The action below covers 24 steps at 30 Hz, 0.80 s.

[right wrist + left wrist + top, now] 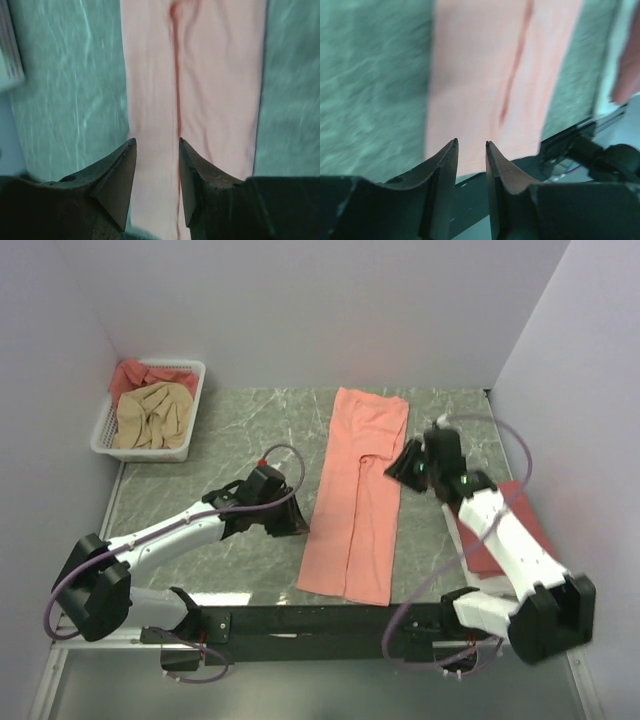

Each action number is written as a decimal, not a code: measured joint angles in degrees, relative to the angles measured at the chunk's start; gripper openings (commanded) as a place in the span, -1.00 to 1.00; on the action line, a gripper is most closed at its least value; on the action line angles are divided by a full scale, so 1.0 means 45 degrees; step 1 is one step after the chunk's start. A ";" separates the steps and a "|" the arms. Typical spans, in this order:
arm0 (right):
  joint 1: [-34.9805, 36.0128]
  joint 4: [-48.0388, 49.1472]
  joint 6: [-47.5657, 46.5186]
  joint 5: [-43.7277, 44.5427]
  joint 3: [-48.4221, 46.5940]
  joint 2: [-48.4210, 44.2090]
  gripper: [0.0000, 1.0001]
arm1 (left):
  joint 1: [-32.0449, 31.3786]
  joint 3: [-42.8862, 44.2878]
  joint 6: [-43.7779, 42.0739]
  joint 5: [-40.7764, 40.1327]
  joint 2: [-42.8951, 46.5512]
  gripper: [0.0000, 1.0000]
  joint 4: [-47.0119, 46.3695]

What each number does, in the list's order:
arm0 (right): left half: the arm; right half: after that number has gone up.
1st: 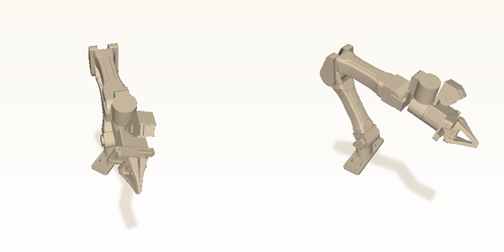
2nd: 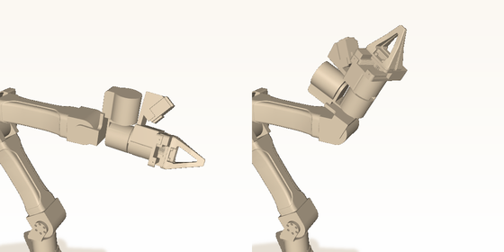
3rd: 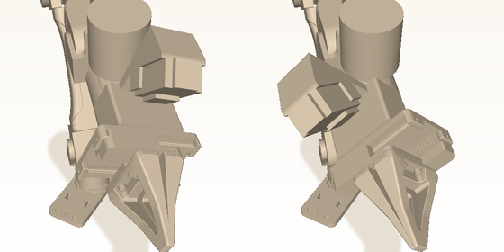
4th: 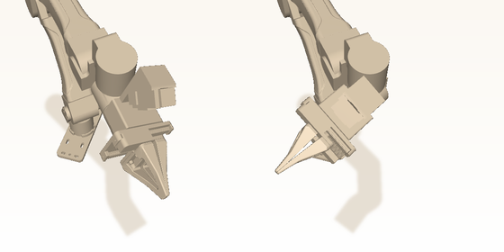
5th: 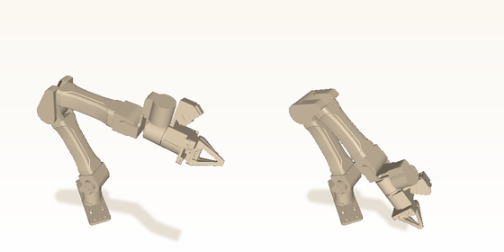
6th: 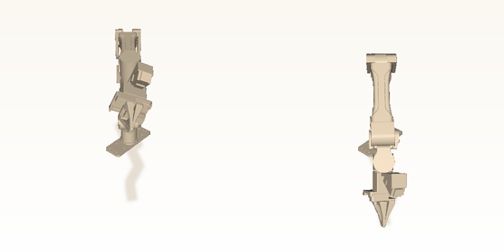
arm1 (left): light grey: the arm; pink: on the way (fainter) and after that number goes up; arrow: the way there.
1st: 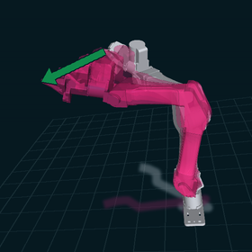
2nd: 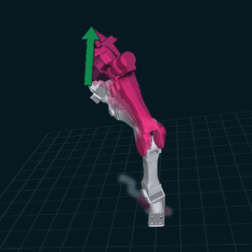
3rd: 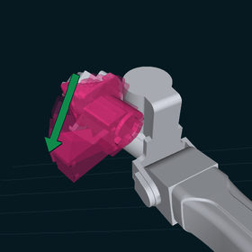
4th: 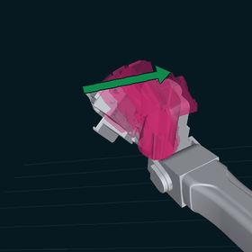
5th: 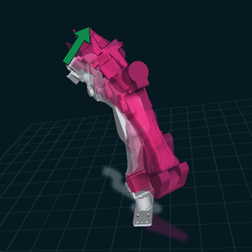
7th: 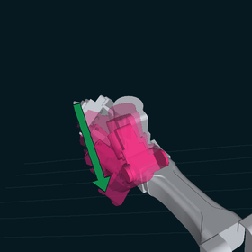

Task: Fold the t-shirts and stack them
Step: Fold the tshirt

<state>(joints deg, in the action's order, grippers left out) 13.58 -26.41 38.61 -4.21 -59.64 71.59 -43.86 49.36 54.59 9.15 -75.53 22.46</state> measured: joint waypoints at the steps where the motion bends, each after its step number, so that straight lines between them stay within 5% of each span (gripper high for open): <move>1: 0.0505 -0.0058 0.0257 -0.0053 0.1107 -0.1001 -0.07 | 0.0175 -0.0257 -0.0083 0.0019 0.0151 -0.30 0.0063; 11: 0.1258 -0.1758 0.1273 -0.0908 0.5353 -0.5493 -0.07 | 0.0204 -0.1724 -0.0413 0.0447 0.0520 -0.29 0.0593; 24: 0.1486 -0.2424 0.1778 -0.2307 0.8228 -0.6538 -0.15 | 0.0204 -0.2744 -0.0636 0.0622 0.0801 -0.40 0.0374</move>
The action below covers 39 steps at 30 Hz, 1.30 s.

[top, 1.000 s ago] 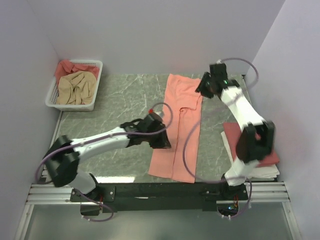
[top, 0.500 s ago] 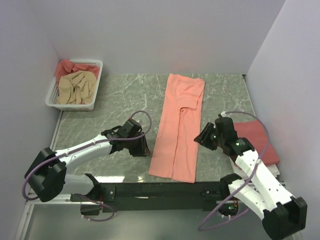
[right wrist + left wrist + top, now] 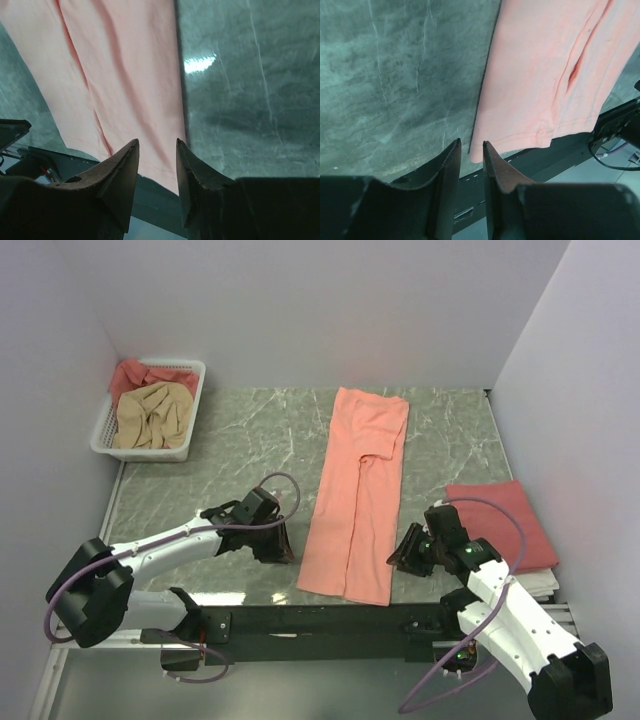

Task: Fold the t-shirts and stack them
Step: Fold the tshirt

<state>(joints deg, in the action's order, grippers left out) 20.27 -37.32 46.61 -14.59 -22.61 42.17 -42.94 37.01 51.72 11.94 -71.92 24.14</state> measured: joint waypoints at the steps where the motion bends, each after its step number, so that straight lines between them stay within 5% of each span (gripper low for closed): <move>1: 0.0005 -0.0155 0.0024 -0.0044 0.0102 -0.0141 -0.15 | 0.0000 -0.0068 -0.0010 0.0092 -0.0058 -0.39 -0.0073; 20: 0.0024 -0.3376 -0.0486 -0.1710 0.0461 -0.0063 -0.12 | -0.0826 -0.0855 -0.0321 0.1205 -0.0869 -0.24 -0.0986; 39: 0.0899 -0.1617 0.0903 -0.2968 0.1632 0.0369 -0.13 | -0.1588 -0.1229 0.0301 0.1569 -0.1418 -0.28 -0.1977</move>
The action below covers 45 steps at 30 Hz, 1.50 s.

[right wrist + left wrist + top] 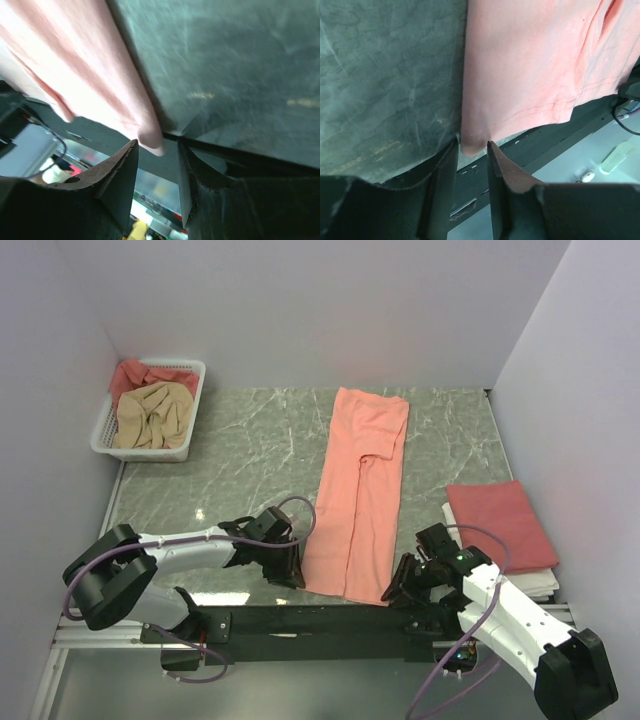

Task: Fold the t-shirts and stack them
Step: Fold the tshirt

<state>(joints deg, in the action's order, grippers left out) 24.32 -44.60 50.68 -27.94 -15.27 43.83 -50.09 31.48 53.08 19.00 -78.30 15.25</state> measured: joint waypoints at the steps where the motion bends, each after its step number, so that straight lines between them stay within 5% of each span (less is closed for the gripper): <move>1: 0.0015 0.0185 0.0165 0.0000 0.0068 -0.0083 -0.14 | 0.0000 0.0000 0.0039 0.0029 -0.0044 -0.29 -0.0053; 7: 0.0044 0.0782 0.1171 -0.0146 0.0772 -0.1132 -0.28 | -0.0034 0.0005 0.0214 0.0083 -0.0253 -0.52 -0.0287; 13: 0.0209 0.0976 0.1817 -0.0321 0.1205 -0.1569 -0.78 | -0.0107 0.0015 0.0267 -0.0034 -0.0301 -0.99 -0.0219; 19: 0.0476 0.0612 0.1583 -0.0136 0.0981 -0.1656 -0.99 | -0.0374 0.0044 0.0287 -0.0141 -0.0010 -0.99 0.0117; 30: 0.1161 -0.0967 0.1375 0.0398 0.0112 -0.2914 -1.00 | -0.0627 0.0010 0.0466 -0.0262 0.1690 -0.99 0.1229; 45: 0.1205 0.1773 0.0865 0.4274 -0.3526 0.0253 -1.00 | 0.0923 0.4823 0.0000 -0.1117 -0.1724 -0.99 0.1365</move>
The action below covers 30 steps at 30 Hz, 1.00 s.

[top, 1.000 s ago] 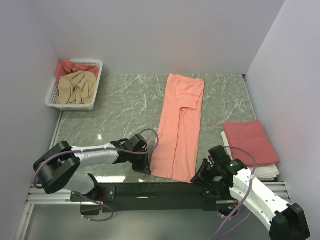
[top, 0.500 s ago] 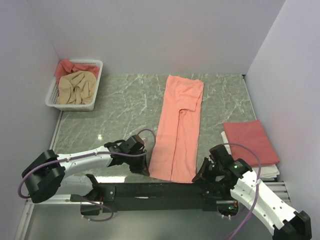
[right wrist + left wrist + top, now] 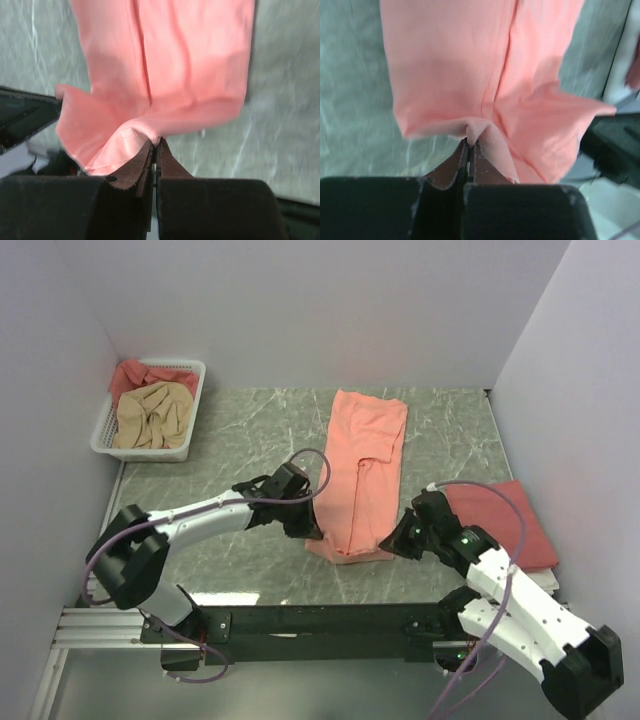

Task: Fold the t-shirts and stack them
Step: Fold the tshirt

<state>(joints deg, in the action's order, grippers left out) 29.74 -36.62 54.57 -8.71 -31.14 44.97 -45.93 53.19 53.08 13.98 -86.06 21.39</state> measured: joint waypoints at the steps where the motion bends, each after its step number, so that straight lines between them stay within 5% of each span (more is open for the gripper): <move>1: 0.0000 0.0321 -0.0053 0.0335 -0.0078 0.0369 -1.00 | 0.0058 0.0175 0.0112 -0.0102 -0.0335 -0.99 -0.0141; 13: -0.1209 0.3599 -0.1379 0.3361 -0.1574 0.4920 -1.00 | 0.1049 0.3298 0.0850 -0.1763 -0.3881 -0.99 -0.0991; 30: -0.3755 0.5649 -0.2356 0.2511 -0.3366 0.7766 -1.00 | 0.2501 0.7354 0.0384 -0.2409 -0.6703 -0.99 -0.0359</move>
<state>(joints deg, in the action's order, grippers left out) 12.84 -11.20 43.97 2.59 -46.28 79.92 -34.68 86.28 54.81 3.14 -116.22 19.77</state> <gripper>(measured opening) 0.036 0.023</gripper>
